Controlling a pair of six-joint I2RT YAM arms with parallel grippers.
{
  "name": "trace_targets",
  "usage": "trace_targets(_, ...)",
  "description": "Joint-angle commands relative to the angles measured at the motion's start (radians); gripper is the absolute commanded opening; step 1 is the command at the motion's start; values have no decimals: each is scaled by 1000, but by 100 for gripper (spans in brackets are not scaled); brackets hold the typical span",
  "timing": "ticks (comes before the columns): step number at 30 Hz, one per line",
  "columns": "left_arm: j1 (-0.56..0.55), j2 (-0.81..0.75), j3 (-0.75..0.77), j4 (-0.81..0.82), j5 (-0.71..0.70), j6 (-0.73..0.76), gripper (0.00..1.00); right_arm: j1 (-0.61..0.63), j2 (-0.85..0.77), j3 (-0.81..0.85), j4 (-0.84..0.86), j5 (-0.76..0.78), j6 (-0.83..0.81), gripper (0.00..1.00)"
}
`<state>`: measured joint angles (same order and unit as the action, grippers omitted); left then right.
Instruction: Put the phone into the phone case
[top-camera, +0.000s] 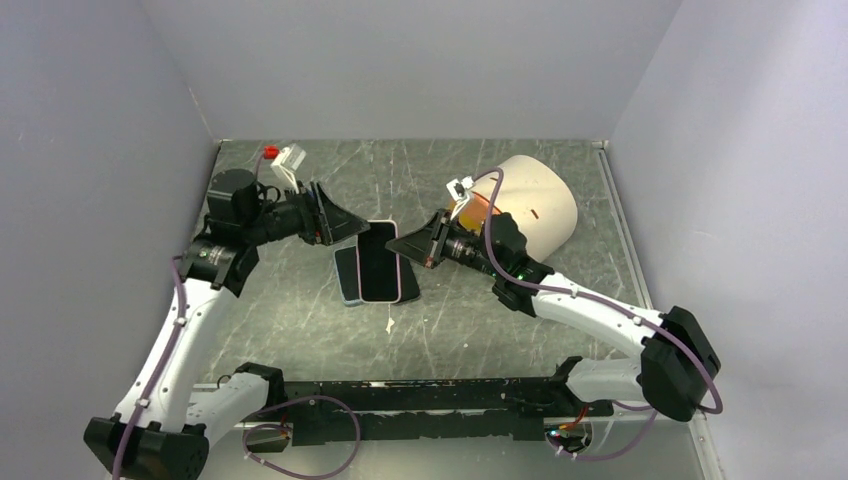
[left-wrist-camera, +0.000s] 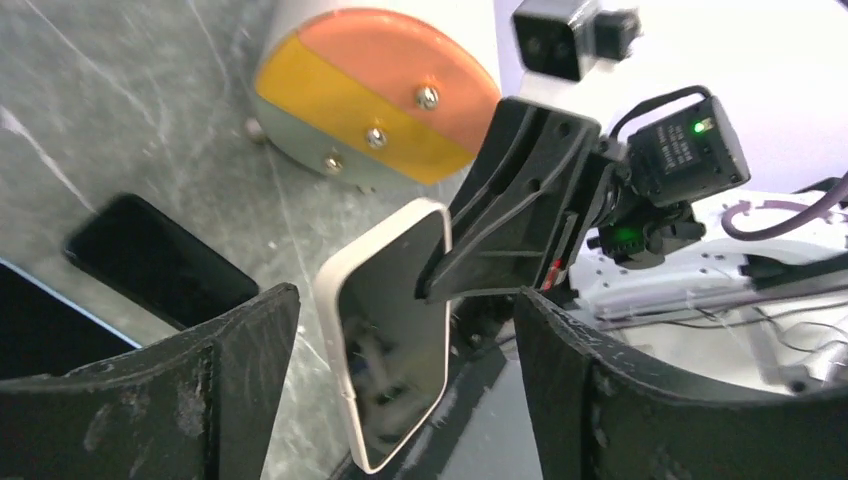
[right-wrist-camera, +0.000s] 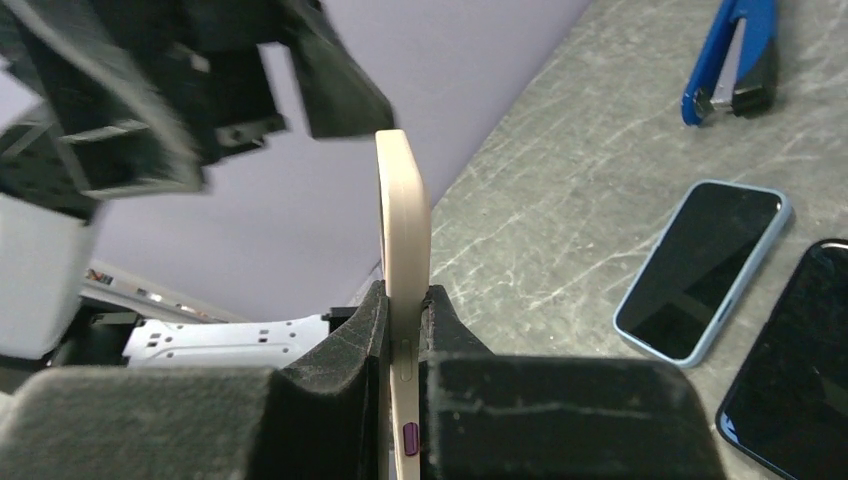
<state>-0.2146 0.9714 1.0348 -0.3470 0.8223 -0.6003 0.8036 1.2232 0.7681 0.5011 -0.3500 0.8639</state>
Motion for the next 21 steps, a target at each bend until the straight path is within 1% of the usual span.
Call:
trace_targets(1, 1, -35, 160, -185, -164, 195, 90, -1, 25, 69, 63, 18, 2, 0)
trace_targets(2, 1, -40, 195, -220, -211, 219, 94, 1, 38, 82, 54, 16, 0, 0)
trace_targets(3, 1, -42, 231, -256, -267, 240, 94, 1, 53, 94, 44, 21, -2, 0)
trace_targets(5, 2, -52, 291, -303, -323, 278, 94, 10, 82, 126, 4, 51, -16, 0)
trace_targets(7, 1, -74, 325, -305, -353, 291, 94, 22, 124, 157, -21, 66, -32, 0)
trace_targets(12, 1, -111, 395, -337, -429, 299, 94, 63, 249, 231, 8, 70, -17, 0)
trace_targets(15, 1, -140, 416, -346, -428, 335, 94, 101, 339, 284, 11, 109, -14, 0)
trace_targets(21, 1, -208, 446, -383, -522, 366, 94, 150, 560, 417, 39, 69, 31, 0)
